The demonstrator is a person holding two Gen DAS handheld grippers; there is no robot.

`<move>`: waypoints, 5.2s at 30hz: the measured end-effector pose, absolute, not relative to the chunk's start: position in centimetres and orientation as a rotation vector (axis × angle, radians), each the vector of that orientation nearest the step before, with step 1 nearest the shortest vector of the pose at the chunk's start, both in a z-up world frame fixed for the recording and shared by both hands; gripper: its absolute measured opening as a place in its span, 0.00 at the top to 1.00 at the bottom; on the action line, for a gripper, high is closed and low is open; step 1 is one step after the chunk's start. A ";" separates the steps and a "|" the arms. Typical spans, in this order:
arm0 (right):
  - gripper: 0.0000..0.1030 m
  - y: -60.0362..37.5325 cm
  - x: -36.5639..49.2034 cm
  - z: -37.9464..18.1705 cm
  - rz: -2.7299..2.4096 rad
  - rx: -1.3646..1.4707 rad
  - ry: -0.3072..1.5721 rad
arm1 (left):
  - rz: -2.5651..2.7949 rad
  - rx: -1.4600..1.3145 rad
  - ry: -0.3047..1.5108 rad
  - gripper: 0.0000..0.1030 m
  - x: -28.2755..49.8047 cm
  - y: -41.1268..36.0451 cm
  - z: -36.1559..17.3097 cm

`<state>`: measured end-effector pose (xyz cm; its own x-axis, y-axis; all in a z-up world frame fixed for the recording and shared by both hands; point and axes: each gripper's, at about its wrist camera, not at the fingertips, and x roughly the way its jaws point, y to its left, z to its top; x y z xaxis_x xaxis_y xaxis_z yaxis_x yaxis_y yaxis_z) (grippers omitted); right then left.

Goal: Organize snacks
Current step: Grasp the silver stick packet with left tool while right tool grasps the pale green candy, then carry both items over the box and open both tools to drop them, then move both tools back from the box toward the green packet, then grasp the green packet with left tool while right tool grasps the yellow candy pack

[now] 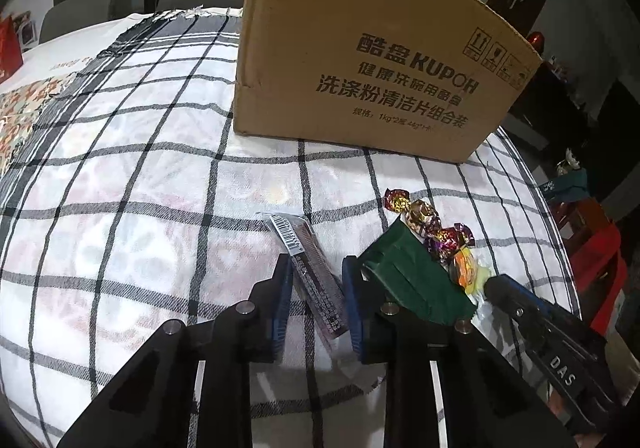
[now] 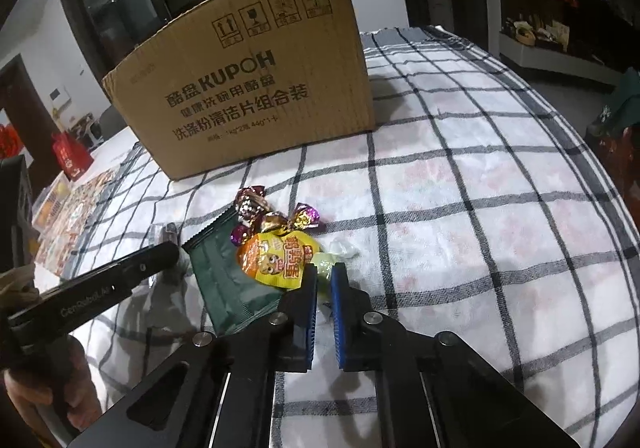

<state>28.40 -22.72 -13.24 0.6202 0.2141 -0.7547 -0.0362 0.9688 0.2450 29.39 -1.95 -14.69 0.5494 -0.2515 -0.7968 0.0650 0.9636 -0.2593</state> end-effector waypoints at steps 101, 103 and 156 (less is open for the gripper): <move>0.60 -21.4 38.3 4.9 0.312 0.049 0.502 | -0.259 0.057 0.518 0.45 38.1 -3.6 5.3; 0.60 -21.6 37.2 4.8 0.316 0.048 0.497 | -0.262 0.062 0.509 0.45 36.8 -3.7 5.3; 0.50 -20.4 30.4 -11.2 0.341 0.054 0.861 | -0.550 0.061 0.864 0.63 29.7 -4.1 -12.5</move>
<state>30.40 -20.45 -11.20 0.6011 0.3159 -0.7341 -0.2727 0.9445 0.1831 29.66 -4.13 -12.47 0.5202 -0.4341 -0.7355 0.4823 0.8600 -0.1664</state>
